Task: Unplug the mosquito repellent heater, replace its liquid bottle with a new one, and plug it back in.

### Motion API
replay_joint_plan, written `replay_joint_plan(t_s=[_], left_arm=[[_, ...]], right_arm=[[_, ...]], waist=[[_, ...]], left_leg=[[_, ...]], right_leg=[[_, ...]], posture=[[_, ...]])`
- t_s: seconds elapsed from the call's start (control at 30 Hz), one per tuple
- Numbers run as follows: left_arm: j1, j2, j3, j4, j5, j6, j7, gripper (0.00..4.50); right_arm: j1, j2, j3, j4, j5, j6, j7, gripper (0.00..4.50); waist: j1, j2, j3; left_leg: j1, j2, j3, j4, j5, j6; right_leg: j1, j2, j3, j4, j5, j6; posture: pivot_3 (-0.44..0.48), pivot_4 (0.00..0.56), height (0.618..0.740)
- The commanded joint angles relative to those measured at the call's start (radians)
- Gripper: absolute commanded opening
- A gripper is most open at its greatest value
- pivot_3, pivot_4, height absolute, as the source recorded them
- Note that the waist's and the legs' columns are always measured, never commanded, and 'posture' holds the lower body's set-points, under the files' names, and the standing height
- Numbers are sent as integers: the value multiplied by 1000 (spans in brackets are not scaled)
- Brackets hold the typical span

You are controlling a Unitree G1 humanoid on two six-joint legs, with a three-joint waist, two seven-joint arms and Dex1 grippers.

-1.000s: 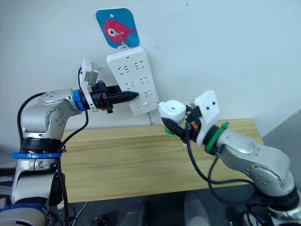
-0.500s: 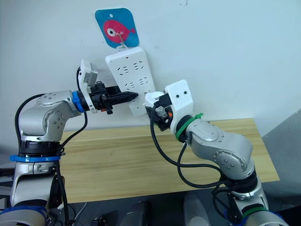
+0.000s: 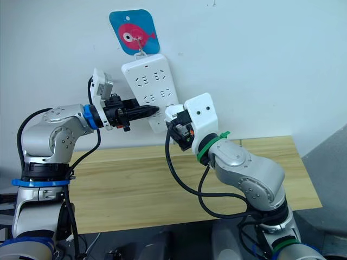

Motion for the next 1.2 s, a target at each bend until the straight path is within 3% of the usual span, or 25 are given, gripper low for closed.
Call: replay_joint_plan(t_s=[0.03, 0.63, 0.93, 1.07, 1.2], left_arm=[[5, -9, -13, -60, -45, 15, -24, 1309], [13, -16, -15, -91, -83, 56, -29, 1309], [14, 3, -18, -41, -35, -1, -47, 1309], [2, 14, -25, 24, 13, -77, -53, 1309], [-14, 22, -30, 96, 57, -159, -48, 1309]], right_arm=[[1, 8, 40, -4, -115, -66, 16, 3024], [-22, 175, 18, 195, -299, -168, 121, 3024], [-29, 178, -35, 201, -296, -147, 194, 3023], [-22, 171, -46, 174, -298, -127, 209, 4345], [3, 120, -55, 106, -288, -77, 246, 4500]], waist=[[0, 0, 0], [-18, 1, -1], [-21, 1, -2], [-16, 0, -3], [-14, 0, -3]], left_leg=[[0, 0, 0, 0, 0, 0], [2, 1, 0, 1, 2, -2], [3, 2, 0, 1, 4, -2], [2, 1, -1, 1, 4, -2], [1, 1, -1, -2, 4, -2]], right_leg=[[0, 0, 0, 0, 0, 0], [0, 1, 1, 5, 1, -1], [0, 2, 1, 6, 1, -2], [0, 2, 0, 5, 1, -2], [0, 0, 0, 1, 1, -2]], posture=[[-143, 210, 740], [-136, 199, 740], [-134, 195, 740], [-133, 195, 740], [-130, 198, 740]])
